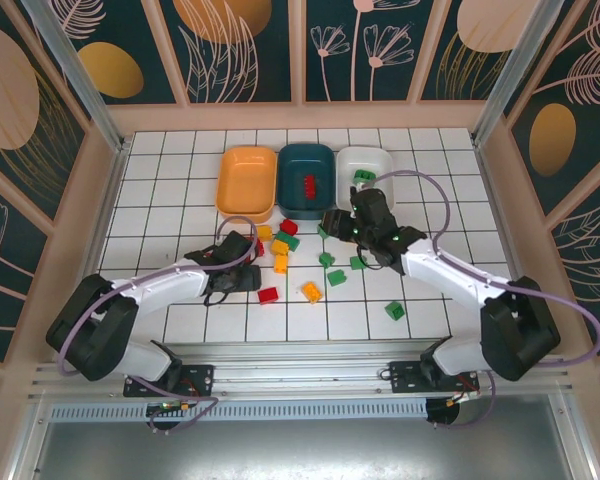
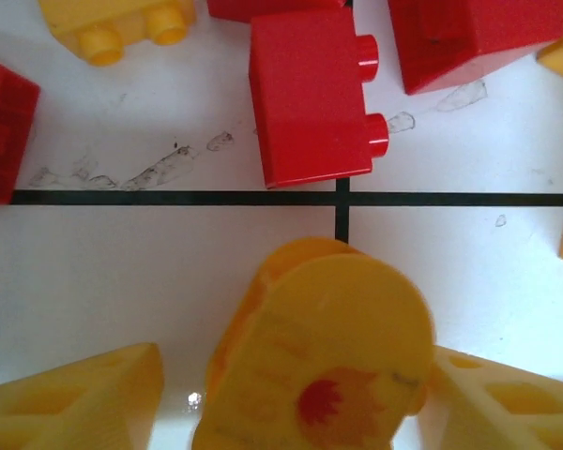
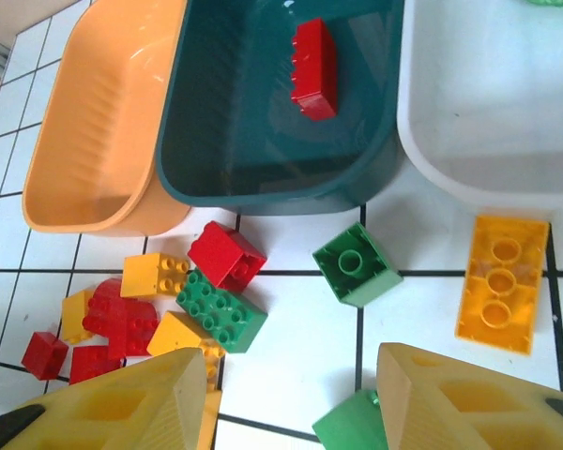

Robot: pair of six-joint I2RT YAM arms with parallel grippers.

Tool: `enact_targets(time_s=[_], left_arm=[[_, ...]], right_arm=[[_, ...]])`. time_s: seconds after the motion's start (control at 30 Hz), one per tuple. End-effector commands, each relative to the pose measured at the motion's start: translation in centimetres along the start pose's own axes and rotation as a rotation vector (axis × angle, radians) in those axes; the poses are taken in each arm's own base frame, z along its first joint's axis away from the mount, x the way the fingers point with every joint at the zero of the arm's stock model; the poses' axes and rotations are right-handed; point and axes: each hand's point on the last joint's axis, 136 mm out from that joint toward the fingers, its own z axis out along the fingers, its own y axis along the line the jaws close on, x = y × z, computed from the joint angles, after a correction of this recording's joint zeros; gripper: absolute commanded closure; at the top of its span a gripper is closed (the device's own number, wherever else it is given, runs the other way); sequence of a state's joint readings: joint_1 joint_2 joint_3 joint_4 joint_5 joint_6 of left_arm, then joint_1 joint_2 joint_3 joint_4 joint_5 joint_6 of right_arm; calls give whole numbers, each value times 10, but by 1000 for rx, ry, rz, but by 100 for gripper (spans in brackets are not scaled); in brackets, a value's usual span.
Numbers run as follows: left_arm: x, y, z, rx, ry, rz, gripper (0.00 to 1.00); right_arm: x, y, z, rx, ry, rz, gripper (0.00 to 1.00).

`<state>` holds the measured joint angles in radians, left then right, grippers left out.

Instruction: Sort the legos into containers by color

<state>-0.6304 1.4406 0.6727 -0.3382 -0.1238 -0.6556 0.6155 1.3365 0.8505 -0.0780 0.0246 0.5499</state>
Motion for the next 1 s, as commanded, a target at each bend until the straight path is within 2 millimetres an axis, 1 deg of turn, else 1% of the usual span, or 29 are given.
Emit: enact_targets(time_s=[0.0,0.1,0.17,0.2,0.27,0.33,0.37,0.43,0.5,0.57,0.63,0.67,0.7,0.73,0.77,0.8,0.9,0.97], left_arm=[[-13,-5,4,-1,-48,38,39],[-19,-17,8,43,-54,52,49],[-17,-25,10,71,-29,54,58],[-15,-26,10,80,-21,51,63],[-15,-23,7,71,-26,42,68],[-17,-22,-1,72,-37,32,71],[-19,-24,-10,86,-45,27,73],[-30,-29,-31,119,-89,17,74],[-48,-32,-56,133,-156,2,75],[-64,-37,-74,139,-199,-10,75],[-83,-43,-87,134,-239,-11,75],[-96,-44,-93,116,-272,-13,76],[-112,-46,-97,103,-300,-18,78],[-127,-48,-98,102,-318,-27,78],[-143,-51,-99,116,-334,-42,78],[-160,-53,-97,142,-341,-62,78],[-210,-52,-83,192,-359,-114,77],[-238,-52,-64,191,-343,-127,76]], right_arm=[[-7,4,-18,-33,-60,25,48],[0,0,-25,-35,-56,27,49],[5,-4,-29,-30,-50,27,49],[7,-5,-31,-28,-46,25,49],[10,-9,-36,-21,-46,24,49],[11,-13,-40,-8,-52,21,49],[11,-15,-43,0,-55,18,49],[11,-21,-47,26,-62,15,49],[8,-29,-52,57,-80,15,49],[4,-36,-56,76,-93,23,49],[3,-48,-58,108,-94,43,49],[4,-52,-58,120,-91,50,49],[4,-62,-58,144,-91,71,49],[4,-73,-58,170,-89,98,50],[5,-80,-58,182,-83,117,50],[8,-88,-57,196,-73,138,49],[16,-106,-59,238,-57,171,47],[20,-115,-60,270,-54,172,44]])
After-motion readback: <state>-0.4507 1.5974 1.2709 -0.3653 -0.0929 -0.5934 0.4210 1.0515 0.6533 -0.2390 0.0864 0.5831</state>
